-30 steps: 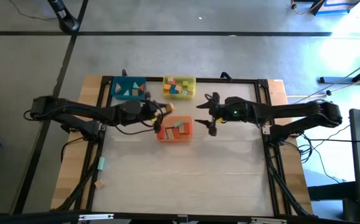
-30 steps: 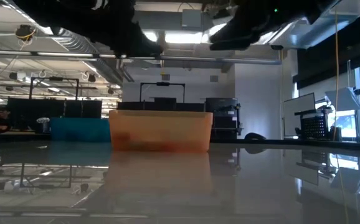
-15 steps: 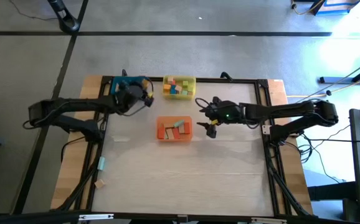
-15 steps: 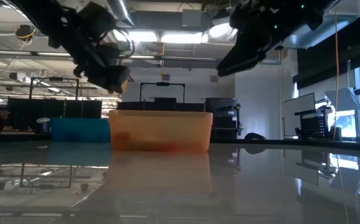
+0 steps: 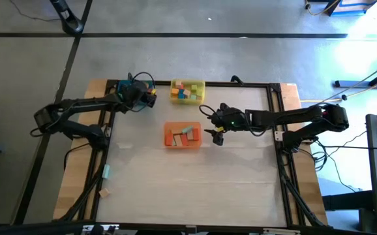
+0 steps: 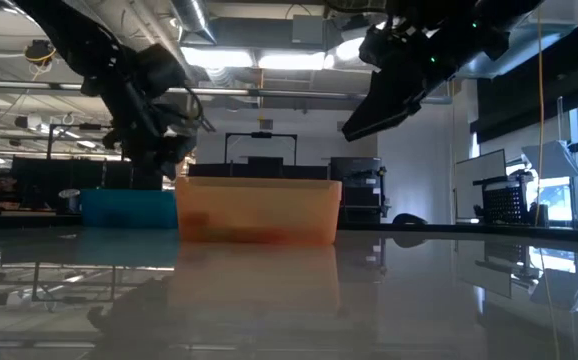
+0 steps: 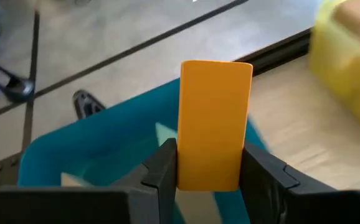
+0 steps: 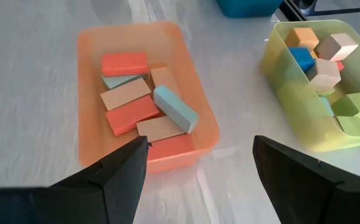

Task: Sort blocks by size
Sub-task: Put the yellow triangle block into the blue bin

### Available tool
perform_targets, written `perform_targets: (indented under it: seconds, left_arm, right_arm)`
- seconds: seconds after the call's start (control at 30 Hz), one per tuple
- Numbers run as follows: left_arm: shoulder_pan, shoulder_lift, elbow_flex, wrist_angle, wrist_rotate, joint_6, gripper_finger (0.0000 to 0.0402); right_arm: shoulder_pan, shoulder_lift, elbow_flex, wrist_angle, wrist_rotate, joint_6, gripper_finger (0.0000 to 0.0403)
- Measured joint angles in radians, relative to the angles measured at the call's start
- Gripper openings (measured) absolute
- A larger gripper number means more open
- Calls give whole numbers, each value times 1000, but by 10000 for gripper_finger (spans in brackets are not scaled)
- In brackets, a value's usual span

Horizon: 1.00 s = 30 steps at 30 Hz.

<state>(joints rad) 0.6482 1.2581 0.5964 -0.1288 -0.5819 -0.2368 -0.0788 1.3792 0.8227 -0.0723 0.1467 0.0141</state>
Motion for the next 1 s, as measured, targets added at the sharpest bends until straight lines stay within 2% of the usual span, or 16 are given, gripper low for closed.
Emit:
perform_targets:
  seconds: [0.13, 0.37, 0.67, 0.8, 1.0]
  left_arm:
    - [33, 29, 0, -26, 2, -26, 127]
    - [66, 47, 0, -44, 94, 16, 133]
    - [95, 47, 0, -92, 104, 20, 215]
    - [82, 35, 0, -102, 105, 27, 228]
    - [15, -18, 40, -165, 105, 29, 225]
  right_arm:
    - [0, 0, 0, -5, 0, 7, 289]
    - [0, 0, 0, -4, 0, 7, 289]
    - [0, 0, 0, -5, -1, 7, 289]
    - [0, 0, 0, -5, -1, 7, 289]
    - [0, 0, 0, -4, -1, 7, 289]
